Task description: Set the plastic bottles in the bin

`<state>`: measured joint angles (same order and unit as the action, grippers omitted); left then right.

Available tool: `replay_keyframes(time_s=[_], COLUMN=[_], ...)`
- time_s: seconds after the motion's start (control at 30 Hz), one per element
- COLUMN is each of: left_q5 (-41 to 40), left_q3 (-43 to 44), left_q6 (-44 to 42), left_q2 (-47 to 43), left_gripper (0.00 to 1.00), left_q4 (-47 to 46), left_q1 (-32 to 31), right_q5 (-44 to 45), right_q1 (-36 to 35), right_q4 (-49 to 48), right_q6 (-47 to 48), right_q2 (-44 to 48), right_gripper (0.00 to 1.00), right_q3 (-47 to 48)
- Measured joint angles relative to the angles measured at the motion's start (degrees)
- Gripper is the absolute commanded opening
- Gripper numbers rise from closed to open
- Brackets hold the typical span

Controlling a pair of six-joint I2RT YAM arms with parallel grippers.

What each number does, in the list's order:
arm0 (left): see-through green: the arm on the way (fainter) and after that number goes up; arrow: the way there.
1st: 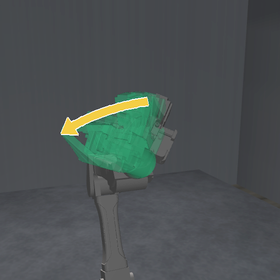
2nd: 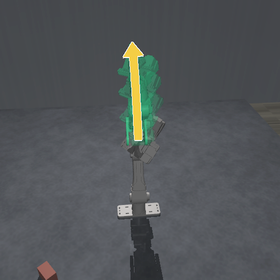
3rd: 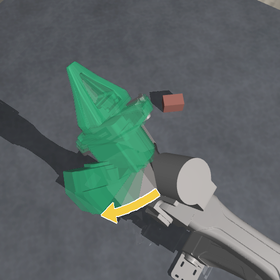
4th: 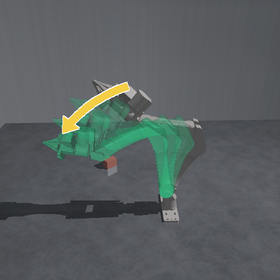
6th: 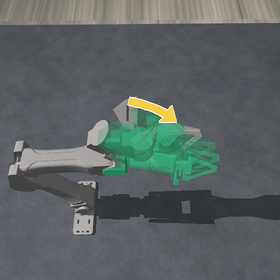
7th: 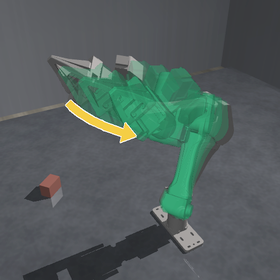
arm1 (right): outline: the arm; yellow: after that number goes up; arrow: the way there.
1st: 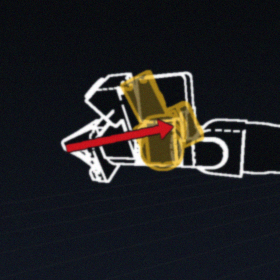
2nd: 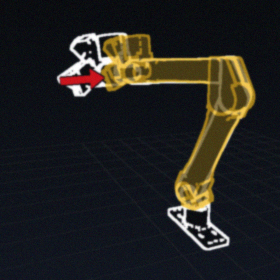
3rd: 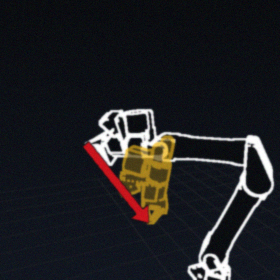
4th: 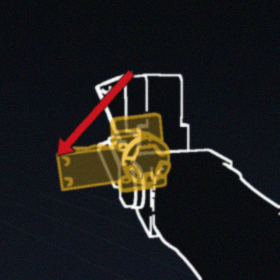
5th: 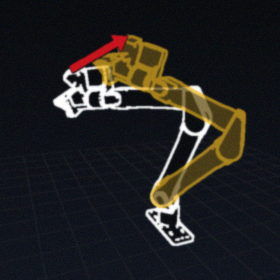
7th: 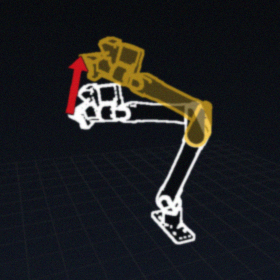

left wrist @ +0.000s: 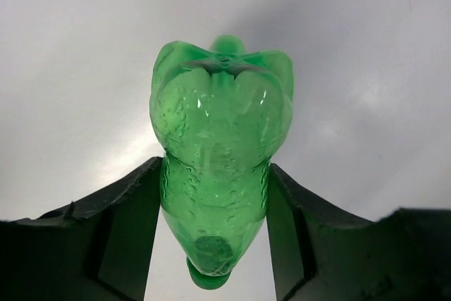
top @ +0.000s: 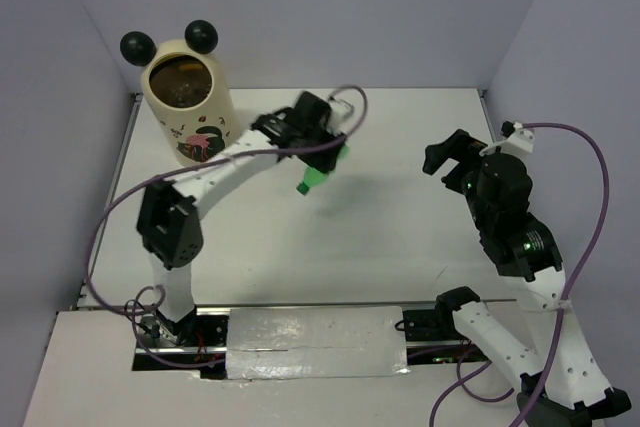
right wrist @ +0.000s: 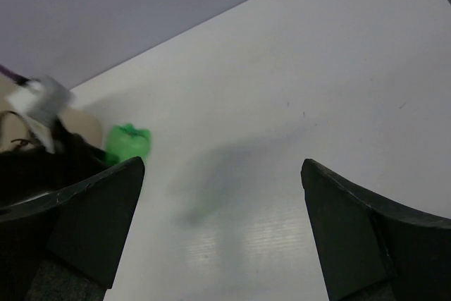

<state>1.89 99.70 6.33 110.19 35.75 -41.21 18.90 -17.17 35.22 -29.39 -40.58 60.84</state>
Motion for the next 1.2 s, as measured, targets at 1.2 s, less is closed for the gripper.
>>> replay_keyframes(time_s=[1.2], left_q5=[-1.6], left_q3=[-32.3], left_q6=[-4.3], left_q2=[-33.6], left_gripper=[0.68], left_q4=[-64.5], left_q1=[40.7], right_q5=[-3.5], right_q1=[0.0], right_q4=[-1.4], right_q6=[-1.0], right_q2=[-3.8], right_gripper=[1.00], right_q3=[1.8])
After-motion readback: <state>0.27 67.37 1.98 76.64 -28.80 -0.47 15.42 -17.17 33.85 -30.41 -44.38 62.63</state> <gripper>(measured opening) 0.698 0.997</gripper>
